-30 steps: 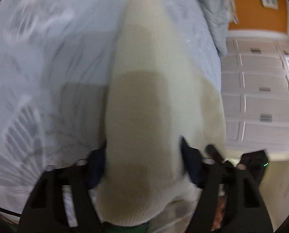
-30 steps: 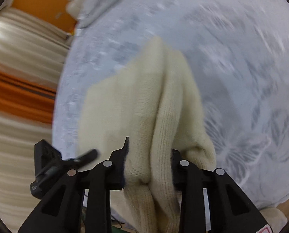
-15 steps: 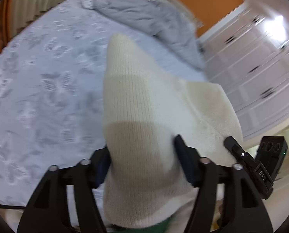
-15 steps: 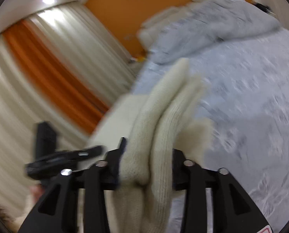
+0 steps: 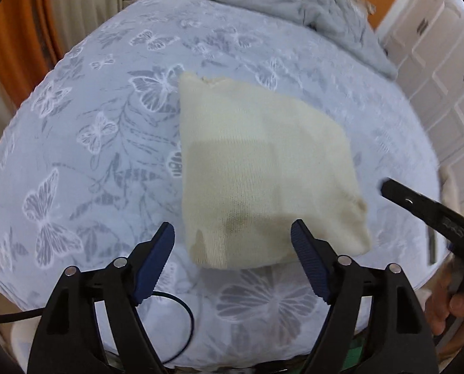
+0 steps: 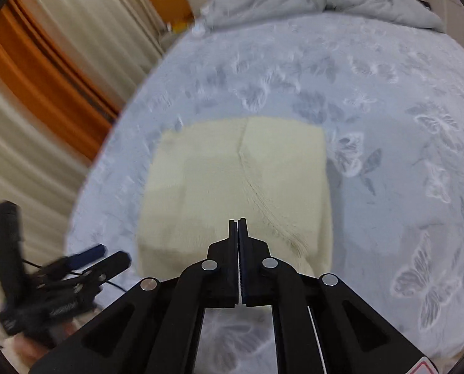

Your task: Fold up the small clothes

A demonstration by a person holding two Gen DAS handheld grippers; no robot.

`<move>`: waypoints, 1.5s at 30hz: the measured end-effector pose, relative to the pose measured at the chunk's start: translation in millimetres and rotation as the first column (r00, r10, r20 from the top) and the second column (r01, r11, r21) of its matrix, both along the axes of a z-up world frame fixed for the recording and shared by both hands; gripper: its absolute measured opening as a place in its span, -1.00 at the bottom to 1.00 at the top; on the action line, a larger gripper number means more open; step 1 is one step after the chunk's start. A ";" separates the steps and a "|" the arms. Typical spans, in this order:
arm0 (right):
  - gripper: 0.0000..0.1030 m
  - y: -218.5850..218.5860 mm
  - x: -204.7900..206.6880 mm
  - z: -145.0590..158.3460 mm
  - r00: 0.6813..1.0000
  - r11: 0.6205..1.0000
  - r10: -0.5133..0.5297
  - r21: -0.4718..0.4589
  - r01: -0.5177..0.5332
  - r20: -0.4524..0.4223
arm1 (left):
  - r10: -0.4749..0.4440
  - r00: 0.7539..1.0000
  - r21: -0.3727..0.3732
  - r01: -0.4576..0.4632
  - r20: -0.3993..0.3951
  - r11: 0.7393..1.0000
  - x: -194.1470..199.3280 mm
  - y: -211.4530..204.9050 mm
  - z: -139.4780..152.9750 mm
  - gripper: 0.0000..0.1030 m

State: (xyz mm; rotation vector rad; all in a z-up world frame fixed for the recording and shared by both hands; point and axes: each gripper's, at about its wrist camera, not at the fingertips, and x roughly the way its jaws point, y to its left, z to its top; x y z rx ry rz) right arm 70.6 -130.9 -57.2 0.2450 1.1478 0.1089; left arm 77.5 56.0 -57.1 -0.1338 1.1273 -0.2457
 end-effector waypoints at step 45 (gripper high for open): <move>-0.55 -57.6 13.6 -46.0 0.983 0.981 -0.149 0.108 0.160 -0.107 | 0.111 0.991 -0.008 -0.112 -0.073 0.994 12.7 28.0 -38.1 0.73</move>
